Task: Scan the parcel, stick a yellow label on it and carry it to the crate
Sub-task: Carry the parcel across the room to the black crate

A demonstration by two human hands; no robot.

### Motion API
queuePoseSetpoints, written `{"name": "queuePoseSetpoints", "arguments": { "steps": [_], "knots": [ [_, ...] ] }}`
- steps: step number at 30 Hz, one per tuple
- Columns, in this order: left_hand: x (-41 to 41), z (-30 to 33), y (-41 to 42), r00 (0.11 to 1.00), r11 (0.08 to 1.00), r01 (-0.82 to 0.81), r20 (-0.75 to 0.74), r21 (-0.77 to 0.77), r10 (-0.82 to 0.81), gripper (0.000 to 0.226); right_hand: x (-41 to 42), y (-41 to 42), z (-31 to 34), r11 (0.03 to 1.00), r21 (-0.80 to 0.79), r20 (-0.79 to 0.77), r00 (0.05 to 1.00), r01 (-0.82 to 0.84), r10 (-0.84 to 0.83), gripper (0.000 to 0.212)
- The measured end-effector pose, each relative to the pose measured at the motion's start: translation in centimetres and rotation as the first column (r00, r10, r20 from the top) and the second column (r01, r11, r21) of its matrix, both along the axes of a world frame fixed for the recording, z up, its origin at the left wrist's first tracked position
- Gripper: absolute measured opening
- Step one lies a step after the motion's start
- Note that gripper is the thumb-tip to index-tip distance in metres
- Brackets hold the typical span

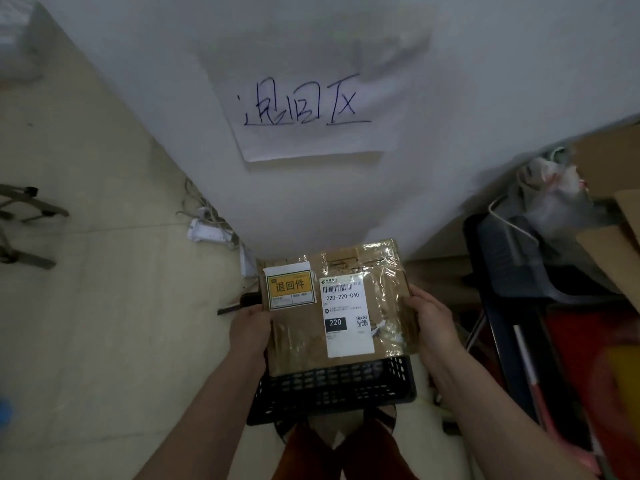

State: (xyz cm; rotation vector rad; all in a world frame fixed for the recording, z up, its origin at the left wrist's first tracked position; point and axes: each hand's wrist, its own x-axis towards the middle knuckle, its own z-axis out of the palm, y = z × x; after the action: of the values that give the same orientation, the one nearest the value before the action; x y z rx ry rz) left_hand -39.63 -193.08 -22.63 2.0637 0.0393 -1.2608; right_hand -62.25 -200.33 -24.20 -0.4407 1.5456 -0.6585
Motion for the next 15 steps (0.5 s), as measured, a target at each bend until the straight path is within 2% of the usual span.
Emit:
{"name": "queuePoseSetpoints", "arguments": {
  "steps": [3,6,11,15],
  "knots": [
    [-0.2,-5.6,-0.3,0.999,0.997,-0.032,-0.019,0.074,0.033,0.023,0.1,-0.6,-5.2,0.998,0.053,0.017,1.000,-0.013,0.012,0.032],
    [-0.5,-11.1,-0.6,1.000,0.992,0.005,-0.003,0.130,-0.004,0.031,0.0,-0.7,-10.7,0.993,0.119,-0.008,1.000,-0.006,0.007,0.031],
    [-0.3,-21.0,-0.5,0.998,0.977,0.060,-0.011,0.203,-0.059,0.030,-0.7,-0.4,-19.7,0.975,0.221,0.006,1.000,0.020,-0.022,0.027],
    [-0.6,-26.9,-0.1,0.996,0.955,0.086,-0.017,0.285,-0.084,0.032,-1.2,0.3,-25.1,0.971,0.233,-0.070,0.996,0.062,-0.047,0.021]
  ]
}}
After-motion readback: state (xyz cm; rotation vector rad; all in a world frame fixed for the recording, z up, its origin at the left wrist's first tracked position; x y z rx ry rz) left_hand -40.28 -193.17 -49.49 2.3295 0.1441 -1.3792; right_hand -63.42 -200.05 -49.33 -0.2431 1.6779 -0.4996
